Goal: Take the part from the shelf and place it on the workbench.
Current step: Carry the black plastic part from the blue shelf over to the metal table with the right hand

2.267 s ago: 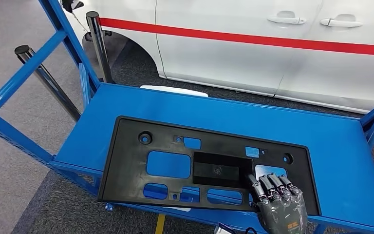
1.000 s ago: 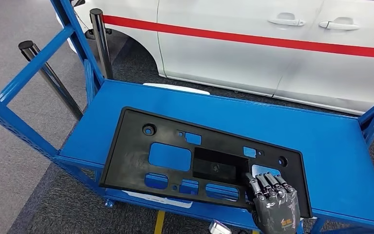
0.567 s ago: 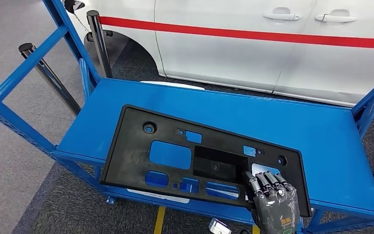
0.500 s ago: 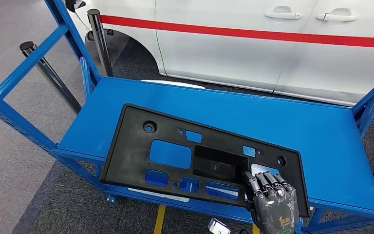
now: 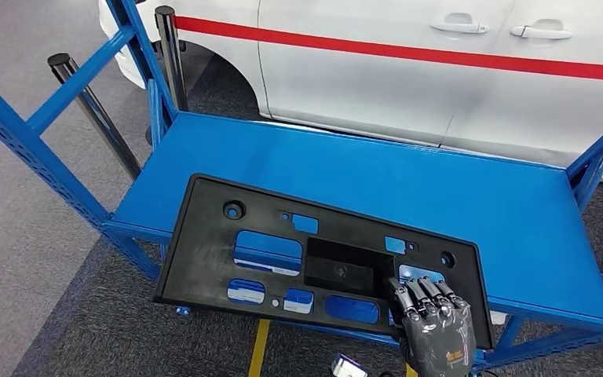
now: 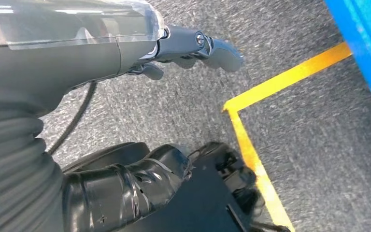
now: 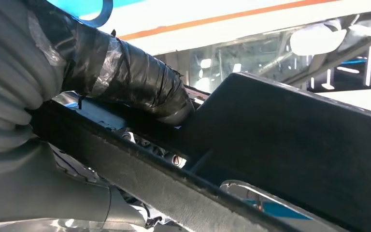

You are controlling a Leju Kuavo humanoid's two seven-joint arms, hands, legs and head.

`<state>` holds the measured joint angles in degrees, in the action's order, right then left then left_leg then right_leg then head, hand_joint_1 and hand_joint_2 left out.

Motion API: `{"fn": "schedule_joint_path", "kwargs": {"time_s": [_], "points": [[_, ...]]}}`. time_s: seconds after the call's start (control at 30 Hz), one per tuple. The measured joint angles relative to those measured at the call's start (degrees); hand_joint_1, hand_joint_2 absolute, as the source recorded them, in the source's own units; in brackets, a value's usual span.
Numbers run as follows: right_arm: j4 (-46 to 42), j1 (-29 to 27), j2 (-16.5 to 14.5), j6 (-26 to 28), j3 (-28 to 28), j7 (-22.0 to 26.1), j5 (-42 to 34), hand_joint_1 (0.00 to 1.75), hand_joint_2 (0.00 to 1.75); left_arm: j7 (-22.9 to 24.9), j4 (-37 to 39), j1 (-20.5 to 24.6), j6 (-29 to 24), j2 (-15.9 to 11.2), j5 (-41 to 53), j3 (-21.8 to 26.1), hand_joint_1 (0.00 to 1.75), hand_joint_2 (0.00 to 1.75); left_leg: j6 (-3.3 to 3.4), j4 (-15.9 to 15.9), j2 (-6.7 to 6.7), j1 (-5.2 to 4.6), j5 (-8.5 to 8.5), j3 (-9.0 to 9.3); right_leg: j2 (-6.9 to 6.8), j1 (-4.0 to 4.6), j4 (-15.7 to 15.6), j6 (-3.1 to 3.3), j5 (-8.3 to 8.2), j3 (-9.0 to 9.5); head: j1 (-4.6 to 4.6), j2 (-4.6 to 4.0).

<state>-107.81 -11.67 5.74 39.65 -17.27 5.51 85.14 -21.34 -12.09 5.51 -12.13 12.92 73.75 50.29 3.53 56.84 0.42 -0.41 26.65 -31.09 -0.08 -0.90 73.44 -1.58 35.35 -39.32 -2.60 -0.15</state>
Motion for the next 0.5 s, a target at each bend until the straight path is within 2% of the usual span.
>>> {"fn": "schedule_joint_path", "kwargs": {"time_s": [0.03, 0.07, 0.13, 0.17, 0.2, 0.3, 0.33, 0.37, 0.4, 0.47, 0.5], "points": [[0.1, 0.0, 0.1, 0.0, -0.1, -0.2, 0.0, 1.75, 1.75, 0.0, 0.0, 0.0, 0.0, 0.0, 0.0, 0.0, 0.0, 1.75, -0.07, 0.4, 0.03, 0.0, -0.16, -0.65, 0.0, -0.11, 0.4, -0.13, -0.27, 0.6, 0.01, 0.0], [0.1, 0.1, 0.3, 0.0, -0.1, -0.3, 0.0, 1.75, 1.75, 0.1, 0.0, 0.0, 0.0, 0.0, 0.1, 0.0, 0.0, 1.75, -0.15, 0.9, 0.04, 0.01, -0.27, -1.29, -0.01, -0.24, -1.4, -0.23, -1.41, 2.26, 0.01, 0.0], [0.2, 0.4, 0.4, 0.0, -0.3, -0.6, 0.0, 1.75, 1.75, 0.1, 0.0, 0.0, 0.0, 0.0, 0.1, 0.0, 0.0, 1.75, -0.43, 1.9, 0.04, -0.03, -0.4, -2.45, -0.01, -0.42, -8.5, -0.2, -3.64, 7.1, 0.02, 0.0], [0.2, 0.5, 0.5, 0.0, -0.3, -0.7, 0.0, 1.75, 1.75, 0.1, 0.0, 0.0, 0.0, 0.0, 0.2, 0.0, 0.0, 1.75, -0.66, 2.3, 0.01, -0.08, -0.49, -2.84, 0.04, -0.33, -11.2, 0.01, -4.35, 8.7, 0.03, 0.0], [0.3, 0.7, 0.5, 0.0, -0.4, -0.8, 0.0, 1.75, 1.75, 0.1, 0.0, 0.0, 0.0, 0.0, 0.2, 0.0, 0.0, 1.75, -0.97, 2.6, -0.03, -0.13, -0.63, -3.12, 0.09, -0.19, -12.7, 0.26, -4.52, 9.43, 0.03, 0.0], [0.3, 0.9, 0.6, 0.0, -0.5, -1.1, 0.0, 1.75, 1.75, 0.1, 0.0, 0.0, 0.0, 0.0, 0.2, 0.0, 0.0, 1.75, -2.01, 3.0, -0.19, -0.08, -1.22, -3.65, 0.1, -0.01, -13.3, 1.44, -5.26, 8.79, 0.04, 0.0], [0.4, 1.0, 0.7, 0.0, -0.6, -1.2, 0.0, 1.75, 1.75, 0.1, 0.0, 0.0, -0.1, 0.0, 0.2, 0.0, 0.0, 1.75, -2.33, 3.6, -0.27, -0.01, -0.56, -4.07, 0.02, -0.07, -13.4, 1.94, -5.71, 8.43, 0.06, 0.0], [0.4, 1.1, 0.7, 0.0, -0.7, -1.2, 0.0, 1.75, 1.75, 0.2, 0.0, 0.0, -0.1, 0.0, 0.2, 0.0, 0.0, 1.75, -2.62, 5.0, -0.36, 0.07, 0.96, -4.71, -0.07, -0.15, -13.6, 2.44, -6.21, 7.95, 0.1, 0.0], [0.4, 1.1, 0.7, 0.0, -0.8, -1.3, 0.0, 1.75, 1.75, 0.2, 0.0, 0.0, -0.1, 0.0, 0.2, 0.0, 0.0, 1.75, -2.9, 7.5, -0.42, 0.2, 3.24, -5.59, -0.16, -0.19, -13.7, 2.82, -6.72, 7.38, 0.16, 0.0], [0.4, 1.2, 0.8, 0.0, -1.0, -1.5, 0.0, 1.75, 1.75, 0.3, 0.0, 0.0, -0.2, 0.0, 0.2, 0.0, 0.0, 1.75, -3.26, 14.0, -0.44, 0.4, 7.96, -7.43, -0.23, -0.04, -13.6, 3.13, -7.63, 6.1, 0.26, 0.0], [0.5, 1.2, 0.8, 0.0, -1.1, -1.7, 0.0, 1.75, 1.75, 0.3, 0.0, 0.0, -0.2, 0.0, 0.2, 0.0, 0.0, 1.75, -3.34, 16.6, -0.44, 0.48, 9.11, -7.77, -0.28, 0.05, -13.6, 3.13, -8.09, 5.41, 0.26, 0.0]]}}
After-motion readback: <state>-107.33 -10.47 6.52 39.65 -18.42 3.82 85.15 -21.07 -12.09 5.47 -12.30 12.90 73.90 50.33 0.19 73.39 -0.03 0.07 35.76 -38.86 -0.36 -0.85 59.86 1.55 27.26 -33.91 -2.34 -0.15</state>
